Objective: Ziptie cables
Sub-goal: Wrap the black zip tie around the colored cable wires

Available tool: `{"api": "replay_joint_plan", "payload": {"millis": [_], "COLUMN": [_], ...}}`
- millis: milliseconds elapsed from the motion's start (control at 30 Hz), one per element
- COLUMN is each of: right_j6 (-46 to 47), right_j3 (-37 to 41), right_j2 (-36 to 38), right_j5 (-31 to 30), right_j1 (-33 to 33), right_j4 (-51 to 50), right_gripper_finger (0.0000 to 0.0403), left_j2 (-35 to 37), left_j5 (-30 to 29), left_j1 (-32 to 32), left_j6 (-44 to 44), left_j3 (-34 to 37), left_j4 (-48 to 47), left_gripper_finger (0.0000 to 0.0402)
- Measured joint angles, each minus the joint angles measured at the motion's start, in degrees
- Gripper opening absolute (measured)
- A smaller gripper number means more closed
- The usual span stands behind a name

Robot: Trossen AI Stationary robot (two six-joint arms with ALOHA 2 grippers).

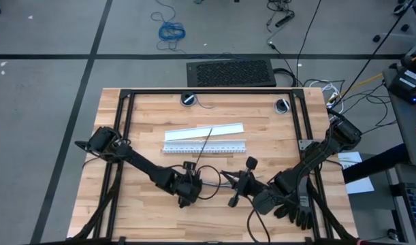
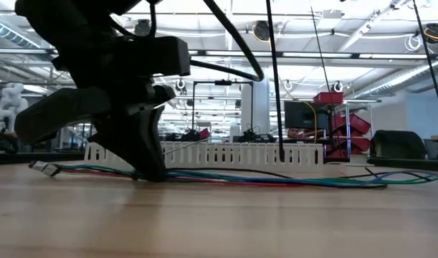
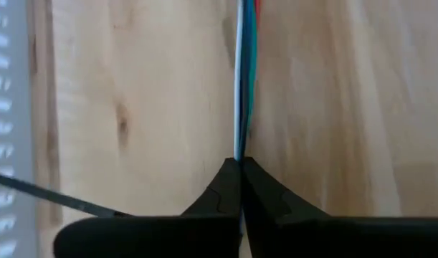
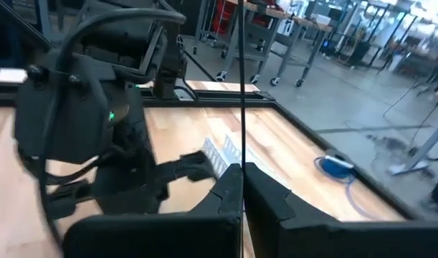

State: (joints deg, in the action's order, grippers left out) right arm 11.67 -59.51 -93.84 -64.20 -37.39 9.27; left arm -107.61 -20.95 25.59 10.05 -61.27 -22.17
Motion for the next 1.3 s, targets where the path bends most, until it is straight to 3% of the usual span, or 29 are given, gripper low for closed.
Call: {"api": "replay_joint_plan", "payload": {"millis": [267, 433, 633, 967, 1100, 1300], "right_j6": [0.84, 2.02, 13.03, 29.23, 31.33, 28.62], "right_j3": [0.0, -0.02, 1.66, 10.71, 12.76, 14.38], "right_j2": [0.0, 0.0, -1.33, -3.06, -3.27, -8.1], "right_j5": [-0.46, 0.71, 8.2, 13.74, 16.81, 20.87], "right_j1": [1.83, 3.92, 6.67, 8.5, 8.46, 8.79], "right_j4": [2.52, 5.1, 3.82, 4.1, 4.62, 15.75], "right_gripper_finger": [0.0, 0.0, 0.0, 0.0, 0.0, 0.0], "left_j2": [1.26, 1.26, 1.31, 1.31, 1.33, 1.35], "left_j5": [-3.93, -4.9, -7.26, -8.54, -7.96, -5.68], "left_j1": [4.24, 5.77, 7.34, 7.93, 7.54, 6.67], "left_j6": [1.63, 1.63, 1.65, 4.76, 7.15, 8.19], "left_j3": [-5.71, -8.4, -10.74, -10.48, -10.46, -10.46], "left_j4": [-10.24, -10.81, -13.19, -13.32, -11.3, -9.48], "left_gripper_finger": [0.0001, 0.0001, 0.0, 0.0003, 0.0031, 0.0105]}}
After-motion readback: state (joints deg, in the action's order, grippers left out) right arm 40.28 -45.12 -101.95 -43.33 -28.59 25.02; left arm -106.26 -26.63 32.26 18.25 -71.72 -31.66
